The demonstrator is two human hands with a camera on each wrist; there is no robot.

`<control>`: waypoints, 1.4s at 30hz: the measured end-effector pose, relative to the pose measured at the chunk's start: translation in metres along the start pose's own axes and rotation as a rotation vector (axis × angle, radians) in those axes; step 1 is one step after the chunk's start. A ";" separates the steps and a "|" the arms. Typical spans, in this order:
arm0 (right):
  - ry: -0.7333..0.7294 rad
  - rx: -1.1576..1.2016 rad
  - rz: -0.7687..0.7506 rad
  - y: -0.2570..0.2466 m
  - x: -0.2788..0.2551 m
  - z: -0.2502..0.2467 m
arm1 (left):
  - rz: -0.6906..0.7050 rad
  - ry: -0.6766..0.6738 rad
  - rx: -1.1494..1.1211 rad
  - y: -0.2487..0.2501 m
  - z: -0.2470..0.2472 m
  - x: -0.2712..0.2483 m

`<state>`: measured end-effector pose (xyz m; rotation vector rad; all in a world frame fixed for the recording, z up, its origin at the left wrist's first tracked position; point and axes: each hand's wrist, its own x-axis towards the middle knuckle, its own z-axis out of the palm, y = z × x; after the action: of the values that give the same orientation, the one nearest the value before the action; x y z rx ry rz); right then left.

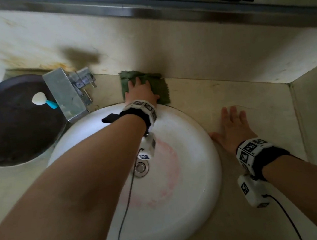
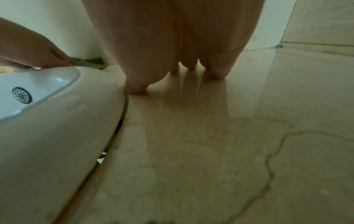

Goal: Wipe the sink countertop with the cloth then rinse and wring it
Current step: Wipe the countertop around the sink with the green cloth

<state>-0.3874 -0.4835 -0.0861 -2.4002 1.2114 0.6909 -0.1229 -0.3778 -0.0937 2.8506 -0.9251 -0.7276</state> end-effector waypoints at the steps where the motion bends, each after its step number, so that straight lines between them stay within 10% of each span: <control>1: -0.004 -0.003 -0.001 0.000 0.000 0.000 | 0.019 -0.001 -0.004 0.006 0.002 -0.003; 17: 0.016 -0.039 0.001 0.003 0.001 0.003 | -0.296 0.015 -0.022 -0.067 -0.005 -0.015; 27: 0.002 -0.033 -0.014 0.002 -0.002 0.002 | 0.232 0.053 0.156 0.042 0.032 -0.065; 34: 0.016 -0.012 -0.005 0.002 -0.002 0.002 | 0.363 -0.032 0.215 0.091 0.057 -0.092; 42: 0.020 -0.011 -0.010 0.002 -0.002 0.000 | 0.005 0.042 0.118 -0.017 0.011 -0.032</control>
<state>-0.3900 -0.4827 -0.0853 -2.4256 1.2061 0.6737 -0.1412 -0.3444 -0.0931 2.9508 -1.0009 -0.6301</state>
